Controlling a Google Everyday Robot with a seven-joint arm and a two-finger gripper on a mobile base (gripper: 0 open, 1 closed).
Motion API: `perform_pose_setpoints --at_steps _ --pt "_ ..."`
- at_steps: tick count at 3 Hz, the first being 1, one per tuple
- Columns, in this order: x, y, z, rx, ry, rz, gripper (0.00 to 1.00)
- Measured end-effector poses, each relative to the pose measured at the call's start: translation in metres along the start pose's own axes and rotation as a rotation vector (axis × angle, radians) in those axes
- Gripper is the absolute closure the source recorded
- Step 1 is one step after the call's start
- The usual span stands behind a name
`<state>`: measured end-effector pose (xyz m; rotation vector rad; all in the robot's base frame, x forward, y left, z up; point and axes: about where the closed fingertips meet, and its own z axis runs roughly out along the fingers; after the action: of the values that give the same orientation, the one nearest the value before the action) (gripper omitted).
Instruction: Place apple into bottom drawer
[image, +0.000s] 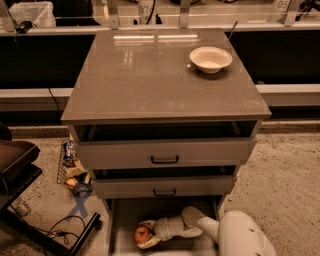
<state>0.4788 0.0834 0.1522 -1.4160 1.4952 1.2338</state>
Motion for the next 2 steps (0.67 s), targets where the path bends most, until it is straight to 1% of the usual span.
perform_pose_setpoints --at_steps 2 --pt "-0.0002 0.0029 0.0047 -0.008 -0.003 0.003 0.05"
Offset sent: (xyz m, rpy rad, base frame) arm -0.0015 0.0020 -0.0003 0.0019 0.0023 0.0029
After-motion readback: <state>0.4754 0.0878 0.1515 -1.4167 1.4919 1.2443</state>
